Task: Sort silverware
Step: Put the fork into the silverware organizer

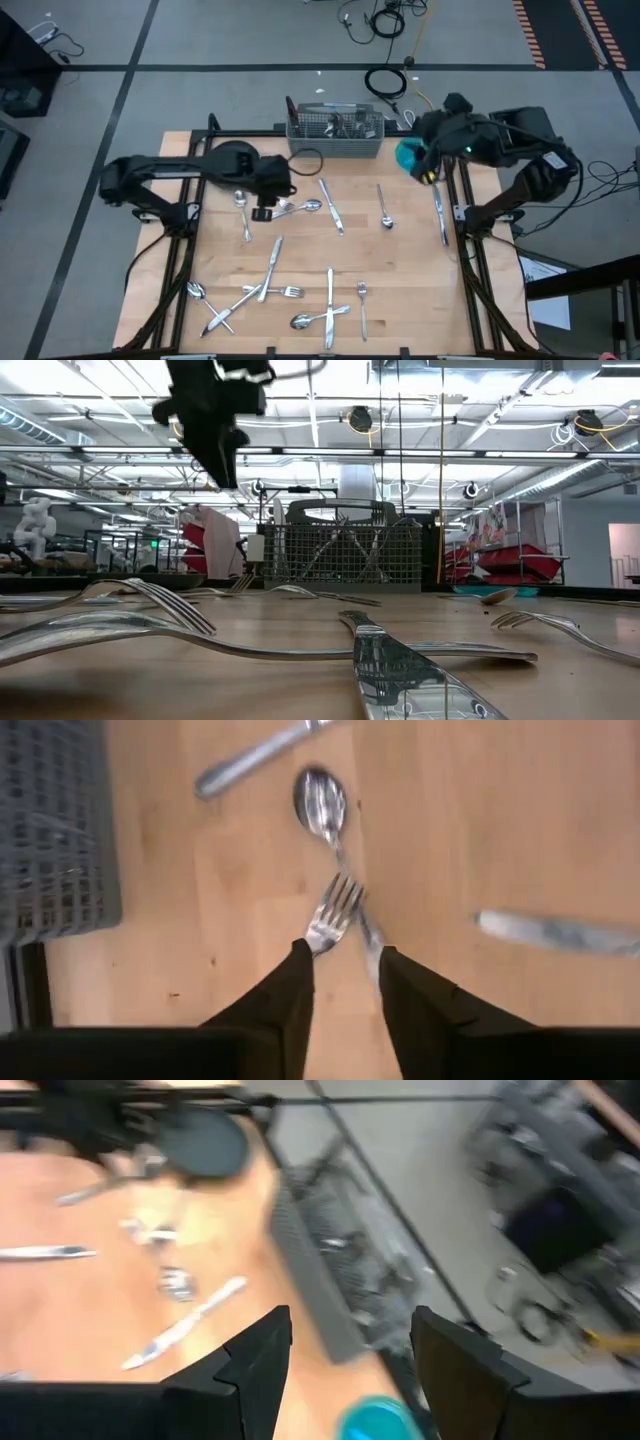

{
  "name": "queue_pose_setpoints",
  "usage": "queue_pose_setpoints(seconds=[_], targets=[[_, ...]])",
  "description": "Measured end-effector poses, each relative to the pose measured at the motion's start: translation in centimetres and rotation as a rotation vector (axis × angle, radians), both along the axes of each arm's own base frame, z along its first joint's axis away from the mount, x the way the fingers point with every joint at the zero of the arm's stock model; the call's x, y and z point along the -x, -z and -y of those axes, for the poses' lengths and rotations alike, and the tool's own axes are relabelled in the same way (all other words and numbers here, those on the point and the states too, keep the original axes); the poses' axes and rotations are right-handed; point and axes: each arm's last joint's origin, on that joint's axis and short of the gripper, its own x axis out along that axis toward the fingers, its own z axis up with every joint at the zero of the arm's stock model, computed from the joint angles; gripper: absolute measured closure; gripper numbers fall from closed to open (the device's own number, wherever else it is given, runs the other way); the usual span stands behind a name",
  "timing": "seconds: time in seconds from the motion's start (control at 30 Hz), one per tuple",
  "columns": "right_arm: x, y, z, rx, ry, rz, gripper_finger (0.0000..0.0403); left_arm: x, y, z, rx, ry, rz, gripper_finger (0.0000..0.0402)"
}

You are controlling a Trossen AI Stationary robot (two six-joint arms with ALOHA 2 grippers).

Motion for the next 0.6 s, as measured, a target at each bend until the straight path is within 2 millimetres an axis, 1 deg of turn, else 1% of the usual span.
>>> queue_pose_setpoints(seconds=[0.1,0.17,0.27,0.43,0.5,0.6], targets=[[0.6,-0.2,-1.6,-0.037,-0.118,0.01,0.0206,-0.7,1.5,-1.4,0.017,0.023,-0.049,0.0256],[1.4,-0.5,-2.6,-0.062,-0.177,0.034,0.0206,-0.7,2.1,-2.5,0.059,0.019,-0.057,0.0251],[2.7,-0.9,-3.7,-0.109,-0.219,0.085,0.0206,0.1,3.6,-3.9,0.103,0.001,-0.065,0.0249],[4.3,-1.4,-4.9,-0.146,-0.236,0.157,0.0206,2.0,5.7,-5.5,0.099,0.006,0.008,0.0249],[4.6,-1.4,-5.2,-0.139,-0.245,0.166,0.0206,2.7,6.7,-5.7,0.075,0.036,0.023,0.0249],[4.4,-1.3,-5.5,-0.141,-0.253,0.163,0.0206,3.0,8.1,-5.8,0.034,0.086,0.063,0.0249]])
